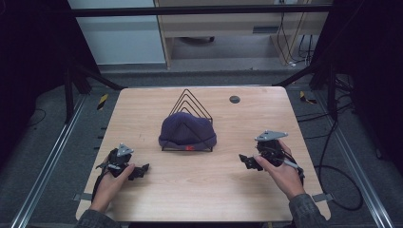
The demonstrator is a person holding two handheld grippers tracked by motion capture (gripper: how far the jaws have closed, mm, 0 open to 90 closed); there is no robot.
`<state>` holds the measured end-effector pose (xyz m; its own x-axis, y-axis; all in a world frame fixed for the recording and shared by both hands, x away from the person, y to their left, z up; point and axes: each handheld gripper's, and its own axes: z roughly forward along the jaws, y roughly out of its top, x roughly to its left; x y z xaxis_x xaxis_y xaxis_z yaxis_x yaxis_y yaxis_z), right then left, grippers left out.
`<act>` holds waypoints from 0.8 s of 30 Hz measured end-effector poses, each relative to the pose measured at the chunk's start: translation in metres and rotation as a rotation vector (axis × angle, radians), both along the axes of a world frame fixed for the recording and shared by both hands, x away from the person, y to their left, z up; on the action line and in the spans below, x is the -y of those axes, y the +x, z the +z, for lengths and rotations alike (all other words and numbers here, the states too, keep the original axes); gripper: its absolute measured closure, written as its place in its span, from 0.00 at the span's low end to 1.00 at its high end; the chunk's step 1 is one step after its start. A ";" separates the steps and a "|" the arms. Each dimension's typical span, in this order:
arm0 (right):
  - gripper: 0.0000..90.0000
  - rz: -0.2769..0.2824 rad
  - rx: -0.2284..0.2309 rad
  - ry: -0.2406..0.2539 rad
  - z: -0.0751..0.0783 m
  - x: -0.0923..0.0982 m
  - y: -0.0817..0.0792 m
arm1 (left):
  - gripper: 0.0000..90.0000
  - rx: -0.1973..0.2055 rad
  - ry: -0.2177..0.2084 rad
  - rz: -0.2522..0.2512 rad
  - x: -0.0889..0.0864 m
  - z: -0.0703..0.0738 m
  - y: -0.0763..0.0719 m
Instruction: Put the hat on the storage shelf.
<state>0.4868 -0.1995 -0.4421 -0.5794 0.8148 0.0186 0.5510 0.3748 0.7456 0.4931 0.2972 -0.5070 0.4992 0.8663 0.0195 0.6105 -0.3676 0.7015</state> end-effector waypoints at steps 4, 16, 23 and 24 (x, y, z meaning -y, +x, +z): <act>0.07 -0.015 -0.029 0.003 -0.012 0.005 0.000 | 0.00 -0.001 0.001 0.001 0.000 0.000 0.000; 0.07 -0.052 -0.080 0.015 -0.043 0.018 -0.007 | 0.00 0.002 -0.001 0.004 0.000 0.000 0.000; 0.07 -0.072 -0.098 0.012 -0.053 0.025 -0.011 | 0.00 0.003 -0.001 0.004 0.001 0.000 0.000; 0.07 -0.073 -0.101 0.014 -0.054 0.026 -0.011 | 0.00 0.003 -0.001 0.004 0.001 0.000 0.000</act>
<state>0.4755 -0.2250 -0.4963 -0.5128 0.8542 0.0857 0.6494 0.3207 0.6895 0.4930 0.2965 -0.5073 0.4956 0.8683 0.0197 0.6101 -0.3642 0.7036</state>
